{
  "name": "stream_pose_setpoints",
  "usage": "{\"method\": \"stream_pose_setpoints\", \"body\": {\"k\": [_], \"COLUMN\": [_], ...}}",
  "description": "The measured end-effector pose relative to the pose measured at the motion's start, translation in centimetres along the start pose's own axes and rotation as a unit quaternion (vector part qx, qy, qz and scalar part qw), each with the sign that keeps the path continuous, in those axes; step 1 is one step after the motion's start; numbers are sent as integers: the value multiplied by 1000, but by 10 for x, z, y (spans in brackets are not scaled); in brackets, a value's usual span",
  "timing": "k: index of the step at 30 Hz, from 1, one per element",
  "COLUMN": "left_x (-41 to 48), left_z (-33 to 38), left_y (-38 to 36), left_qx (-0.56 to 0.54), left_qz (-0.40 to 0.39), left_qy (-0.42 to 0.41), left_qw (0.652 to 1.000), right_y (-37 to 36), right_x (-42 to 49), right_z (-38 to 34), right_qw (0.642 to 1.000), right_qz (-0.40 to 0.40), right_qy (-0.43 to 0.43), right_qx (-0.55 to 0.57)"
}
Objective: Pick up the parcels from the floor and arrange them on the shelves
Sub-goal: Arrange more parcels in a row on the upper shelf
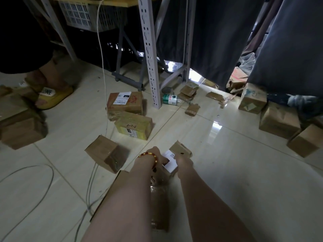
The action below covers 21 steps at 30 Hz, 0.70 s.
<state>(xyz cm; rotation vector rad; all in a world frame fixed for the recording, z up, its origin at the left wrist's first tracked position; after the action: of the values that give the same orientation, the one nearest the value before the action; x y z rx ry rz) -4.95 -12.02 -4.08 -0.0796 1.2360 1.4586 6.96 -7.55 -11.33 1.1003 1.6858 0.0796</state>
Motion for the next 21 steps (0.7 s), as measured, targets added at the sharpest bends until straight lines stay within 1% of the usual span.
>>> {"method": "stream_pose_setpoints", "body": {"k": [1,2,4,5,6,8,10,14,17,21], "left_x": [1,0,2,2,1,0,-2,4,9,14], "left_z": [-2,-2,0,2,4,5,4,-1,-5,-8], "left_y": [2,4,4,4,3,0,2,11,16,17], "left_qx": [-12,-27,-49,-53,-56,-55,-53,-53,-55,-74], "left_qz": [-3,1,-1,-1,-2,-17,-20,-12,-3,1], "left_qy": [8,4,-4,-6,-10,-3,-4,-8,-9,-4], "left_qw": [1000,1000,999,999,998,998,998,998,998,997], "right_y": [-3,-4,-7,-6,-5,-3,-7,-10,-10,-13], "right_x": [6,10,1,0,-1,-2,5,5,7,11], "right_z": [6,10,11,10,10,9,10,13,11,10], "right_qw": [999,999,995,994,995,994,991,988,986,991], "right_qz": [10,31,62,86,93,94,87,74,79,76], "right_qy": [-22,-29,-24,-6,15,44,47,53,61,65], "right_qx": [34,34,69,62,28,-37,-87,-123,-130,-86]}}
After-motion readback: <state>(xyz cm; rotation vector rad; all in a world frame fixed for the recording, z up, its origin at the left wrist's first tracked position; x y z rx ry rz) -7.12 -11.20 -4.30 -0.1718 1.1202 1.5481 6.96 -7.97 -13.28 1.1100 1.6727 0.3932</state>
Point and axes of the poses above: each hand's wrist, its own x-axis towards the middle knuckle, its own y-axis out of the back of the hand, z = x × y, the point moved 2 cm from there along x, towards the middle knuckle, and after that the axes turned 10 degrees about -x, right-handed, at the moved point
